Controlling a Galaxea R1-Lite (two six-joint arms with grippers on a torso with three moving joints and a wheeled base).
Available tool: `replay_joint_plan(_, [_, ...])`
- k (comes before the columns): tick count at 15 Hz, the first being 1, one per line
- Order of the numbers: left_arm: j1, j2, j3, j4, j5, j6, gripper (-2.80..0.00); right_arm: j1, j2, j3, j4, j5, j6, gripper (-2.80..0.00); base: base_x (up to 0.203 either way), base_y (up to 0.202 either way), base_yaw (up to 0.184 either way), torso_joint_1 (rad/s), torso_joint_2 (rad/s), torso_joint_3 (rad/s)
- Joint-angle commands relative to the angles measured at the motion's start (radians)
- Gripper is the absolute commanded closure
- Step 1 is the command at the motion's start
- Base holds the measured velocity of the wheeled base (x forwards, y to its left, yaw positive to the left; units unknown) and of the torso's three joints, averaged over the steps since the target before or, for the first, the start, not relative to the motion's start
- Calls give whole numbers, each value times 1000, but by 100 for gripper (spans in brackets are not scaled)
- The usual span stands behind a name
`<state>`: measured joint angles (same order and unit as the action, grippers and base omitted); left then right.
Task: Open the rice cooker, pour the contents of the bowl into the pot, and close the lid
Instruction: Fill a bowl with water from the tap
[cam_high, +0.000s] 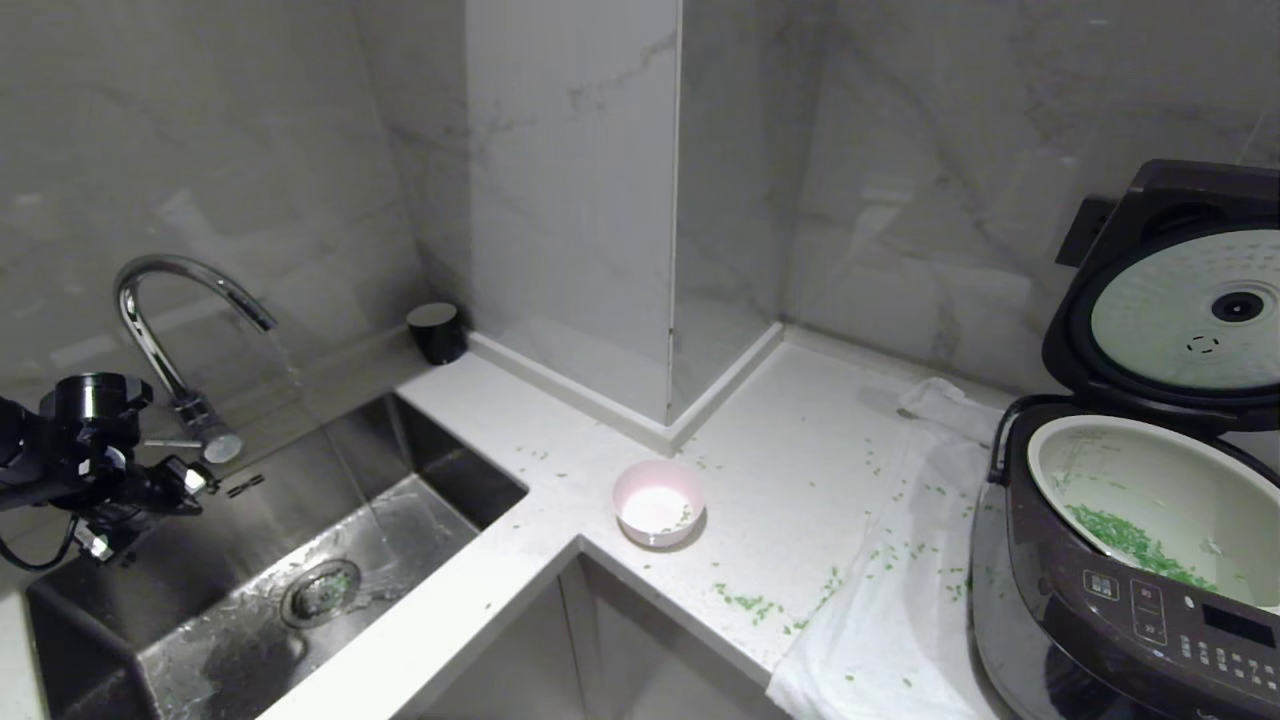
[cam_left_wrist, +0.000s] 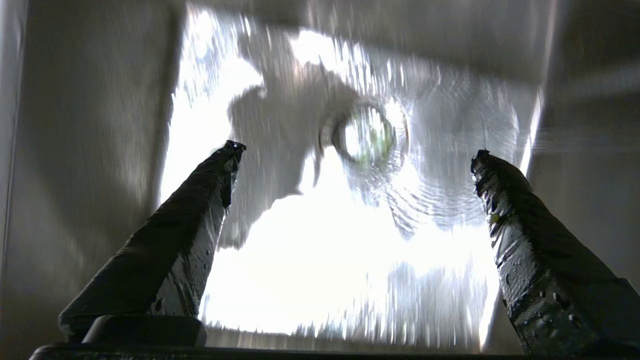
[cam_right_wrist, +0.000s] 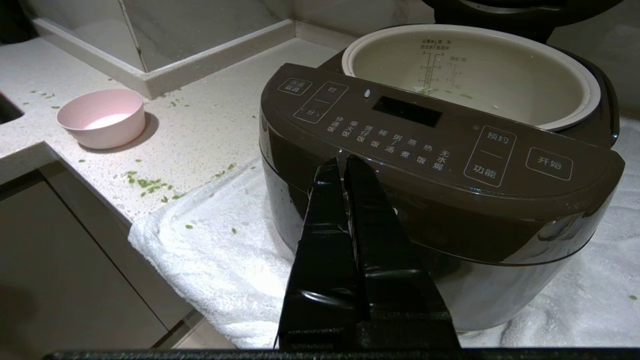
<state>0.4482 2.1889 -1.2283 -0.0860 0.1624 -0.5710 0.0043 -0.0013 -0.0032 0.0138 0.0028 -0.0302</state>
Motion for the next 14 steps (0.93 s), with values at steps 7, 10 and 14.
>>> replay_joint_plan(7, [-317, -340, 336, -2, -159, 66, -280, 0, 1, 0, 0, 0, 0, 0, 0, 0, 0, 0, 0, 0])
replay_joint_plan(10, [-498, -366, 314, 39, -155, 69, -280, 0, 1, 0, 0, 0, 0, 0, 0, 0, 0, 0, 0, 0])
replay_joint_plan(14, [-698, -356, 130, 202, -156, 68, -280, 0, 1, 0, 0, 0, 0, 0, 0, 0, 0, 0, 0, 0])
